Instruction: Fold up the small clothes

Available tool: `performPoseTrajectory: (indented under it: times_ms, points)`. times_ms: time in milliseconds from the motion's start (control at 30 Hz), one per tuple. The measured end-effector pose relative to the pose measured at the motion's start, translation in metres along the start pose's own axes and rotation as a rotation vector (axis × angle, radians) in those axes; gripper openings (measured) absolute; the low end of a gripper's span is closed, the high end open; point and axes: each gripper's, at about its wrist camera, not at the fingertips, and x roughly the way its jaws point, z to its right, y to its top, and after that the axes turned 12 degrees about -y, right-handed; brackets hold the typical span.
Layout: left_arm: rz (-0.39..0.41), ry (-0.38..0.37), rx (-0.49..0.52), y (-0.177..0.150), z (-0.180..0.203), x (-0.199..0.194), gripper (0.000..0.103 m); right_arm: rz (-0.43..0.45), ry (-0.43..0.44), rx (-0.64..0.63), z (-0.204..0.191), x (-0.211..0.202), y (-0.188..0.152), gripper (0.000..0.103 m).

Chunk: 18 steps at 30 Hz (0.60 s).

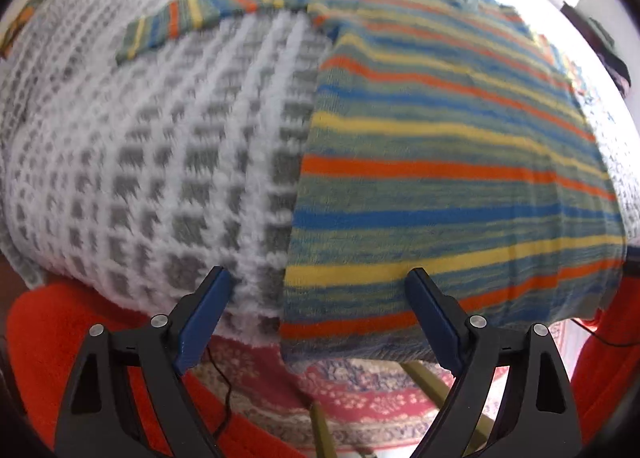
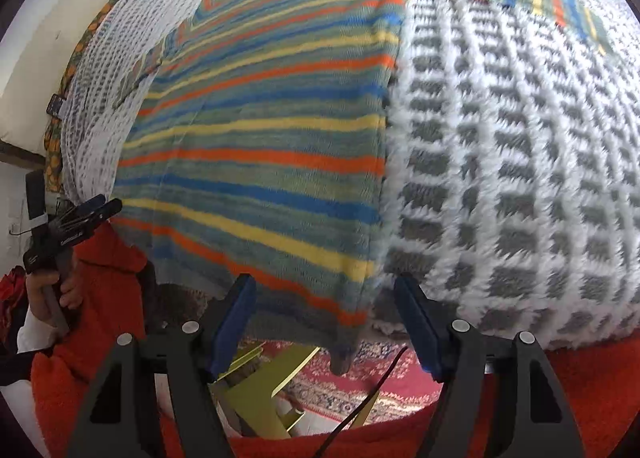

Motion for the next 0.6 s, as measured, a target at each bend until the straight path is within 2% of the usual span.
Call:
performPoseTrajectory:
  times_ms: [33, 67, 133, 267, 333, 367, 400, 500, 600]
  points:
    - [-0.022, -0.016, -0.02, -0.001, -0.007, 0.003, 0.088, -0.028, 0.001, -0.026, -0.001, 0.006, -0.003, 0.04]
    - [-0.04, -0.025, -0.034, -0.003, -0.01, 0.006, 0.086, -0.041, -0.021, -0.061, -0.005, 0.008, -0.007, 0.003]
    - [-0.05, -0.026, -0.042, -0.005, -0.013, 0.004, 0.085, -0.052, -0.068, -0.104, -0.004, 0.006, -0.015, 0.005]
    - [-0.044, -0.012, -0.035, -0.002, -0.007, 0.002, 0.085, -0.059, -0.094, -0.064, 0.019, 0.002, -0.018, 0.005]
    - [-0.008, -0.022, -0.029, -0.01, -0.002, -0.009, 0.083, -0.048, -0.109, -0.072, 0.014, 0.002, -0.019, 0.022]
    - [0.025, -0.036, -0.03, -0.015, 0.001, -0.022, 0.083, -0.044, -0.127, -0.083, 0.01, 0.001, -0.02, 0.046]
    - [0.073, -0.054, -0.031, -0.015, 0.004, -0.035, 0.083, -0.032, -0.145, -0.095, 0.007, -0.005, -0.022, 0.06]
    - [0.189, -0.074, -0.012, -0.012, 0.015, -0.067, 0.09, 0.106, -0.245, -0.085, 0.001, -0.037, -0.028, 0.062]
    - [0.27, -0.082, 0.051, -0.001, 0.034, -0.082, 0.094, 0.249, -0.231, -0.023, 0.0, -0.073, -0.024, 0.071]
